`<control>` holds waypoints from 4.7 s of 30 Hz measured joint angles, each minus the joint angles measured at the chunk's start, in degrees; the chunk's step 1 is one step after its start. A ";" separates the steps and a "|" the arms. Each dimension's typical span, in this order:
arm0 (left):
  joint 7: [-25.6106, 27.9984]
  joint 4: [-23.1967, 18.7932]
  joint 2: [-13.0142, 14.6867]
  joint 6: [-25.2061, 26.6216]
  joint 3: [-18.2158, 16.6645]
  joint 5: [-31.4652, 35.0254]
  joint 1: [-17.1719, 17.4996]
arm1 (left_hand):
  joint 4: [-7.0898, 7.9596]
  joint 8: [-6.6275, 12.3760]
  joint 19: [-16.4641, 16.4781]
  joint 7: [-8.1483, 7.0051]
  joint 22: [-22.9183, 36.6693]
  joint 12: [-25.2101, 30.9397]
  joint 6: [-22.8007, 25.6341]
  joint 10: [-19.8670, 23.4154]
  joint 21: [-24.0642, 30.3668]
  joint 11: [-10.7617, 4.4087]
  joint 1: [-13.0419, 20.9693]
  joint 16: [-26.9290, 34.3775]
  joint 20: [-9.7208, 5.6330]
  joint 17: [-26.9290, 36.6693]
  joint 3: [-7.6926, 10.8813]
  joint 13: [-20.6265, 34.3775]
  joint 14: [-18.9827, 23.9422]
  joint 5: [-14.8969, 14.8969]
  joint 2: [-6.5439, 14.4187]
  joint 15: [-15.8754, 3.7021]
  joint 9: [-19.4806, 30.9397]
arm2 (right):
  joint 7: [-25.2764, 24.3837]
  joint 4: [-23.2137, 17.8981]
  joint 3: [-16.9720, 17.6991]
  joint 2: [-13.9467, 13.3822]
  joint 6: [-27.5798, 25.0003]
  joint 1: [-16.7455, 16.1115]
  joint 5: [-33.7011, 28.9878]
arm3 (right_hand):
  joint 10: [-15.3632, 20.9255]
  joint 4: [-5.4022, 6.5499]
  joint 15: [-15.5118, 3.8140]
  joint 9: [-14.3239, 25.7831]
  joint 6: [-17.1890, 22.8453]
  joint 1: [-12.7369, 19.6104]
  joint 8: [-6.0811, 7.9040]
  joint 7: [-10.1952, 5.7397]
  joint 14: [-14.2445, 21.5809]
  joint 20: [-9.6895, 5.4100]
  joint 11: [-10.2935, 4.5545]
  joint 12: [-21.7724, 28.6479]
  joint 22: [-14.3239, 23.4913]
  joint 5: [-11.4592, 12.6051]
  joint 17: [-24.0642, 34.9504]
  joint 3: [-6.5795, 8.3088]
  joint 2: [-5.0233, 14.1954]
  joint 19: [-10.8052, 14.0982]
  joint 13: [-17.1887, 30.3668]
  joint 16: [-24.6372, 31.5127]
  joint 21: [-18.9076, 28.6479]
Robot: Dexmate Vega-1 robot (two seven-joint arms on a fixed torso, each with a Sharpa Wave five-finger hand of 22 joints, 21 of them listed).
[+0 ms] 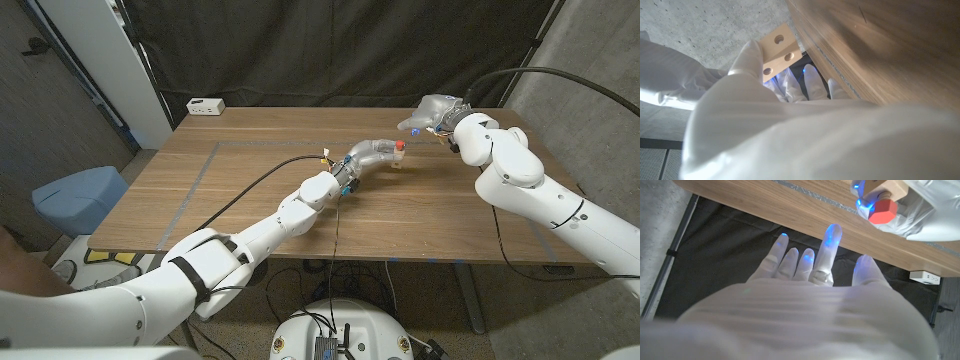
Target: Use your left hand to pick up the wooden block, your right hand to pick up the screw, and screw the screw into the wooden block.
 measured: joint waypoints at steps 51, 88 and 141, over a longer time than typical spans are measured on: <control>4.77 -2.17 0.79 0.06 -1.75 0.01 0.85 | -0.16 0.02 0.00 0.00 0.00 -0.06 0.00 0.01 0.00 0.01 0.00 0.00 0.00 0.14 0.16 -0.01 0.00 0.32 0.00 0.00 0.00 | -39.95 5.36 11.68 10.19 9.95 -10.68 34.19 | -5.36 -0.88 2.69 0.00 -10.14 -0.74 -7.75 0.54 -3.11 4.19 5.29 -1.18 0.00 0.47 0.14 -0.53 1.82 -4.01 0.25 -2.35 -0.50; 0.77 5.72 -2.51 -3.95 -1.31 -1.31 -1.72 | -0.15 0.03 0.00 0.00 0.00 -0.09 0.00 0.22 0.00 0.16 0.00 0.00 0.00 0.12 0.15 -0.02 0.00 0.31 0.00 0.00 0.00 | -44.72 11.66 17.74 13.45 34.26 -20.27 52.99 | -21.21 -0.87 10.14 0.10 -34.77 -4.72 -14.64 -9.28 -18.22 8.29 6.53 -1.62 -0.01 0.47 -0.01 -2.30 3.36 -15.13 -0.35 -4.26 -0.93; -2.36 11.85 -5.22 -5.74 -0.96 -2.03 -3.89 | -0.15 -0.24 0.10 0.00 0.00 -0.09 0.00 0.24 0.00 0.18 0.00 0.00 0.10 0.11 0.15 -0.02 0.21 0.50 0.00 -0.21 0.00 | -36.74 17.27 16.16 11.89 47.60 -23.96 63.84 | -30.87 -1.04 10.34 -0.95 -49.25 -8.23 -13.95 -10.61 -25.90 5.70 5.10 -1.56 0.02 0.47 -0.81 -3.89 5.18 -32.10 -0.93 -2.31 -0.65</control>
